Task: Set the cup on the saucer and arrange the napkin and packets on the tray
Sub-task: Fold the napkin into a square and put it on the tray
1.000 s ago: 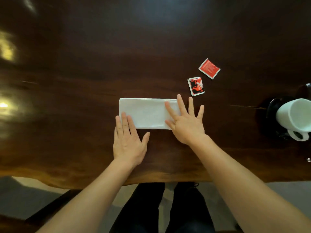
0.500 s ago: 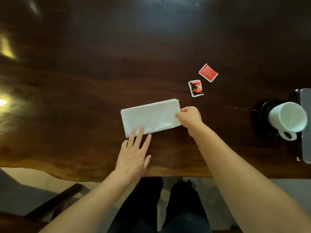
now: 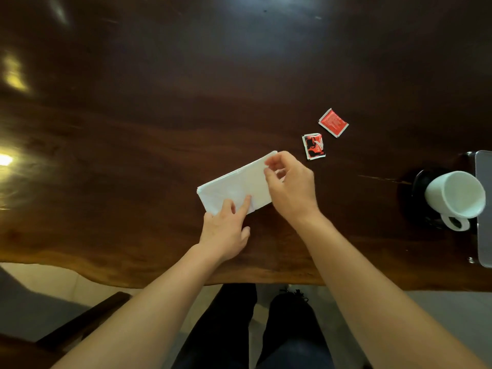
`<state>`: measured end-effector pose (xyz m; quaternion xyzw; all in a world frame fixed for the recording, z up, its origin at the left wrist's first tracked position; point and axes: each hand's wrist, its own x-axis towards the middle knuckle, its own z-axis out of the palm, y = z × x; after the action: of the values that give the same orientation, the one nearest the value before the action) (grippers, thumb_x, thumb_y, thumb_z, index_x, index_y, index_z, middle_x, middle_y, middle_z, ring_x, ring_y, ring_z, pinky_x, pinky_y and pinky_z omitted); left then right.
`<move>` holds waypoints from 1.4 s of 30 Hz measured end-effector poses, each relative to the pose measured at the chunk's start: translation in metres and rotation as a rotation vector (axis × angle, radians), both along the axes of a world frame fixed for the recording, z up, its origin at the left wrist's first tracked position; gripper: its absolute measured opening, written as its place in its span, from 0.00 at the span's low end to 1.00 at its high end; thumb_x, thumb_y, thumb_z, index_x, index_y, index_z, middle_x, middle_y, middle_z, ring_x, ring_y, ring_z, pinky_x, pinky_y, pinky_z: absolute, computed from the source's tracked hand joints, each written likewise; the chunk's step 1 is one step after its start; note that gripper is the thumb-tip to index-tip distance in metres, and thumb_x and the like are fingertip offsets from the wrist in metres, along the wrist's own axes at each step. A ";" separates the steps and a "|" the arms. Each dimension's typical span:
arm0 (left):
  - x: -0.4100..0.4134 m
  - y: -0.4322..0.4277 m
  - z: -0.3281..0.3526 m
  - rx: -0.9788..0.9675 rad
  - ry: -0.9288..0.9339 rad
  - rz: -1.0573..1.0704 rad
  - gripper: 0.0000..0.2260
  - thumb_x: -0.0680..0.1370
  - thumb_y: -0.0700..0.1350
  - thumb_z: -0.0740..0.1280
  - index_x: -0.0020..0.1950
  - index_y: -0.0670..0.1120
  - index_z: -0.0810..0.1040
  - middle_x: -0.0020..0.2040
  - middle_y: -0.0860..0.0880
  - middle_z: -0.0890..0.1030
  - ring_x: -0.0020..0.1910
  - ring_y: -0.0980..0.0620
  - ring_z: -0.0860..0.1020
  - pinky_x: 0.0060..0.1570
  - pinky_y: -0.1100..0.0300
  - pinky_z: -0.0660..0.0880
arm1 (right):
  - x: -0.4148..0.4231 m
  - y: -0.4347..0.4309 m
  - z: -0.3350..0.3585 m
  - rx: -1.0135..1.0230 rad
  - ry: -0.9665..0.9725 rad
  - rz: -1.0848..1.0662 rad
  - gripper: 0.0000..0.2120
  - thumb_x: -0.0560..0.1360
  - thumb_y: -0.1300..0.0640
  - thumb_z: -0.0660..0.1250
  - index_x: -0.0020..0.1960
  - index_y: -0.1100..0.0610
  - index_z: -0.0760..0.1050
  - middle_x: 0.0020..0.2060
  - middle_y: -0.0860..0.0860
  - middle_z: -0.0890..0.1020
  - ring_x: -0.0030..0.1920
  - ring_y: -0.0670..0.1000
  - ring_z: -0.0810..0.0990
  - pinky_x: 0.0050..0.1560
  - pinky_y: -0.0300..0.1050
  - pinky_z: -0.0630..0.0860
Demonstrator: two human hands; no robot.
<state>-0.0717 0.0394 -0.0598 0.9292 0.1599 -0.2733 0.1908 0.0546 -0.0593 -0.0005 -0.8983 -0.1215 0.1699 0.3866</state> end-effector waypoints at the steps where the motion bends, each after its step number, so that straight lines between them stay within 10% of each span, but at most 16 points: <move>1: -0.001 0.002 0.000 -0.016 -0.001 0.012 0.31 0.82 0.56 0.56 0.82 0.56 0.47 0.64 0.47 0.66 0.56 0.47 0.72 0.56 0.52 0.69 | -0.005 0.002 -0.006 -0.054 -0.038 -0.017 0.16 0.76 0.56 0.71 0.62 0.52 0.75 0.55 0.49 0.79 0.55 0.48 0.77 0.54 0.44 0.77; 6: 0.003 0.011 -0.001 -0.180 0.041 0.143 0.29 0.82 0.53 0.58 0.82 0.59 0.50 0.58 0.51 0.66 0.48 0.49 0.70 0.58 0.53 0.71 | 0.001 -0.006 -0.036 -0.299 0.394 -0.391 0.43 0.73 0.53 0.75 0.79 0.52 0.54 0.73 0.56 0.62 0.70 0.60 0.65 0.62 0.52 0.72; 13: 0.006 -0.007 0.005 -0.237 0.083 0.134 0.34 0.82 0.53 0.60 0.82 0.52 0.43 0.65 0.47 0.64 0.51 0.47 0.76 0.57 0.51 0.77 | 0.011 -0.010 -0.056 -0.193 0.483 -0.481 0.33 0.74 0.62 0.73 0.74 0.55 0.63 0.56 0.53 0.79 0.56 0.53 0.80 0.54 0.49 0.79; 19: 0.008 -0.012 -0.002 -0.465 0.085 0.309 0.35 0.82 0.50 0.62 0.82 0.55 0.42 0.61 0.47 0.74 0.50 0.52 0.77 0.54 0.57 0.78 | 0.028 0.002 -0.039 0.024 0.605 -0.313 0.07 0.77 0.61 0.69 0.49 0.49 0.78 0.49 0.49 0.82 0.49 0.47 0.80 0.48 0.45 0.80; 25: 0.003 0.011 0.000 -0.983 0.146 0.899 0.26 0.81 0.41 0.63 0.77 0.60 0.66 0.53 0.40 0.83 0.44 0.46 0.85 0.50 0.53 0.80 | -0.013 -0.009 -0.028 0.116 0.067 0.151 0.05 0.75 0.62 0.70 0.49 0.55 0.83 0.48 0.48 0.81 0.48 0.45 0.80 0.47 0.36 0.77; 28: -0.005 0.025 0.002 -1.378 0.125 1.371 0.18 0.83 0.52 0.60 0.71 0.48 0.75 0.60 0.38 0.83 0.56 0.41 0.84 0.59 0.45 0.79 | -0.052 -0.020 -0.035 0.095 -0.019 0.391 0.07 0.75 0.65 0.70 0.51 0.57 0.82 0.55 0.49 0.81 0.59 0.47 0.78 0.59 0.39 0.76; 31: -0.015 0.038 0.000 -1.499 0.106 1.662 0.30 0.81 0.66 0.54 0.66 0.43 0.78 0.62 0.36 0.82 0.60 0.37 0.81 0.63 0.40 0.76 | -0.075 -0.026 -0.046 0.015 -0.141 0.541 0.08 0.72 0.67 0.72 0.47 0.56 0.80 0.56 0.51 0.81 0.62 0.52 0.77 0.63 0.46 0.76; 35: -0.012 0.038 0.007 -1.249 0.046 1.582 0.19 0.81 0.56 0.65 0.63 0.43 0.78 0.59 0.39 0.83 0.57 0.40 0.83 0.57 0.40 0.80 | -0.090 -0.029 -0.060 -0.111 -0.141 0.677 0.10 0.73 0.66 0.70 0.50 0.55 0.78 0.64 0.53 0.78 0.75 0.58 0.67 0.75 0.53 0.62; 39: -0.007 0.032 0.013 -0.285 -0.211 1.002 0.08 0.77 0.46 0.70 0.55 0.47 0.78 0.53 0.48 0.81 0.49 0.50 0.80 0.41 0.59 0.80 | -0.089 -0.029 -0.058 -0.183 -0.009 0.717 0.14 0.78 0.61 0.65 0.63 0.52 0.77 0.71 0.48 0.74 0.79 0.54 0.57 0.78 0.58 0.48; 42: -0.006 0.035 0.016 0.153 -0.368 0.547 0.22 0.74 0.43 0.72 0.67 0.47 0.74 0.60 0.46 0.77 0.59 0.45 0.74 0.52 0.55 0.78 | -0.086 -0.025 -0.052 -0.252 0.012 0.726 0.10 0.80 0.58 0.62 0.58 0.51 0.79 0.67 0.44 0.77 0.79 0.50 0.55 0.78 0.61 0.42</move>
<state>-0.0774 0.0742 -0.0443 0.8973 0.3861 -0.0268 0.2124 -0.0312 -0.0846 -0.0527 -0.8363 -0.4076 0.3145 0.1886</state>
